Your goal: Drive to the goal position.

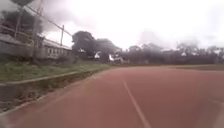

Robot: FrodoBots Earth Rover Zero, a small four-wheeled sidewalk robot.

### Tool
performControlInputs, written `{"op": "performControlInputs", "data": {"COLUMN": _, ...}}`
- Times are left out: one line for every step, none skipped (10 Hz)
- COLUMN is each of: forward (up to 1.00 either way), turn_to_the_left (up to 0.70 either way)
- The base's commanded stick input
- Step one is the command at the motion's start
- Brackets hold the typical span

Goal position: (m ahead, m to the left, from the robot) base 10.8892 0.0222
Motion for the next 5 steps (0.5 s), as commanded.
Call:
{"op": "performControlInputs", "data": {"forward": 0.7, "turn_to_the_left": 0.01}}
{"op": "performControlInputs", "data": {"forward": 0.7, "turn_to_the_left": 0.01}}
{"op": "performControlInputs", "data": {"forward": 0.7, "turn_to_the_left": 0.01}}
{"op": "performControlInputs", "data": {"forward": 0.7, "turn_to_the_left": 0.01}}
{"op": "performControlInputs", "data": {"forward": 0.7, "turn_to_the_left": 0.01}}
